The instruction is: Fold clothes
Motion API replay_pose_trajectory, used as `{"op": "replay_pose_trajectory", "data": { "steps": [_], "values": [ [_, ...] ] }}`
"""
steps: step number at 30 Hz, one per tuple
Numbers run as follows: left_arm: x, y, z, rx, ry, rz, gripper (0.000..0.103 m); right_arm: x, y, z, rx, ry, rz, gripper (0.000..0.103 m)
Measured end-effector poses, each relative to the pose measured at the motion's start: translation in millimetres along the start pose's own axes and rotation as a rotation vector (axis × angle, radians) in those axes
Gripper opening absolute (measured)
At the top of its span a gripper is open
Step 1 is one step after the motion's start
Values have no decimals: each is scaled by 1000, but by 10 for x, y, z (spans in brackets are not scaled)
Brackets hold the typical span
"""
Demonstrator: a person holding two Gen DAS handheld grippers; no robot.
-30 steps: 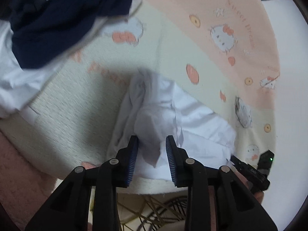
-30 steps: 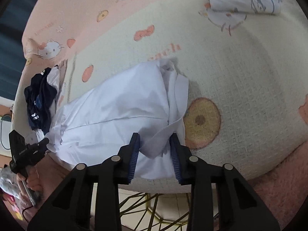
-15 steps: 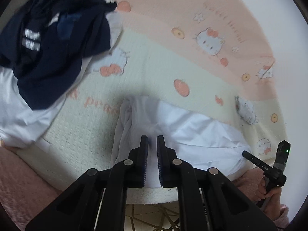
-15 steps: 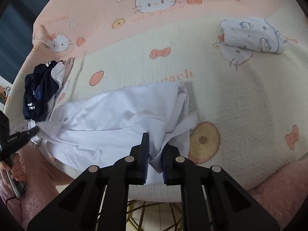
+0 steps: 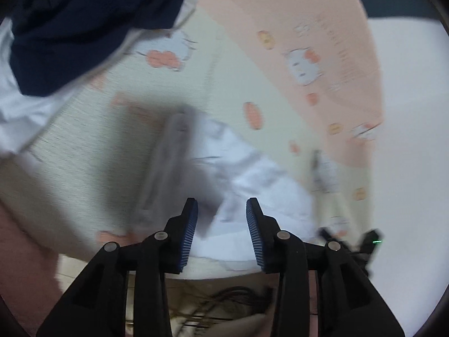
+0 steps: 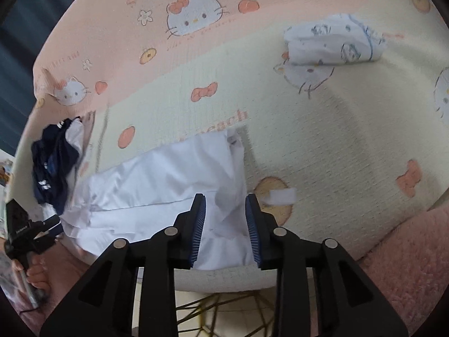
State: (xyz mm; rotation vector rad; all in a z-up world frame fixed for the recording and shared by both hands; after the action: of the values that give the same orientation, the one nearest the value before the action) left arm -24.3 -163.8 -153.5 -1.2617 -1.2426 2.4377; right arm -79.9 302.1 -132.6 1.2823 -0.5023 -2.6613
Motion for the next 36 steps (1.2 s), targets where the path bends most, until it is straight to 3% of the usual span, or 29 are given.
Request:
{"op": "replay_pose_trajectory", "data": {
  "steps": [4, 7, 8, 9, 10, 12, 15, 20, 25, 28, 31, 34, 36],
  "values": [
    [141, 45, -48, -8, 41, 65, 41, 128, -33, -28, 31, 56, 22, 38],
    [311, -3, -100, 33, 80, 105, 41, 221, -14, -52, 24, 86, 30, 39],
    [339, -34, -106, 64, 73, 129, 35, 237, 11, -60, 12, 87, 33, 39],
    [353, -72, -109, 104, 58, 159, 17, 253, 36, -67, 0, 87, 37, 38],
    [358, -107, -110, 135, 45, 178, 11, 269, 60, -75, -12, 88, 41, 36],
    [333, -171, -110, 169, 23, 183, 7, 295, 110, -89, -38, 88, 47, 21],
    [218, -272, -96, 210, -23, 167, 6, 224, 168, -96, -77, 58, 48, 10],
    [-54, -377, -38, 233, -92, 135, 6, -30, 237, -54, -111, 4, 61, 8],
    [-239, -357, -38, 251, -80, 135, 4, -282, 339, -25, -157, -33, 48, 8],
    [-271, -295, -92, 267, -64, 185, 3, -309, 326, -107, -157, 4, 40, 8],
    [-194, -123, -107, 222, -21, 262, 3, -246, 260, -187, -133, 63, 22, 8],
    [-113, 9, -107, 192, 45, 387, 6, 7, 188, -286, -145, 185, -105, 16],
    [-135, -35, -70, 224, 40, 387, 24, 31, 173, -285, -152, 197, -156, 24]
  ]
}}
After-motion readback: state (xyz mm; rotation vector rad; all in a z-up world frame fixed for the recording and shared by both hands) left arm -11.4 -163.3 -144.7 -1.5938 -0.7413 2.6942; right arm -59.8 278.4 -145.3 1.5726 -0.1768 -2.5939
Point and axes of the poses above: each gripper's, at about its wrist camera, not at the fingertips, and x roughly the way its jaws point, y to its left, z to its top, the point moved 2 cm from there along x, roughly the way its jaws point, and after that the axes turned 15 degrees about -y, right-handed, at the moved point
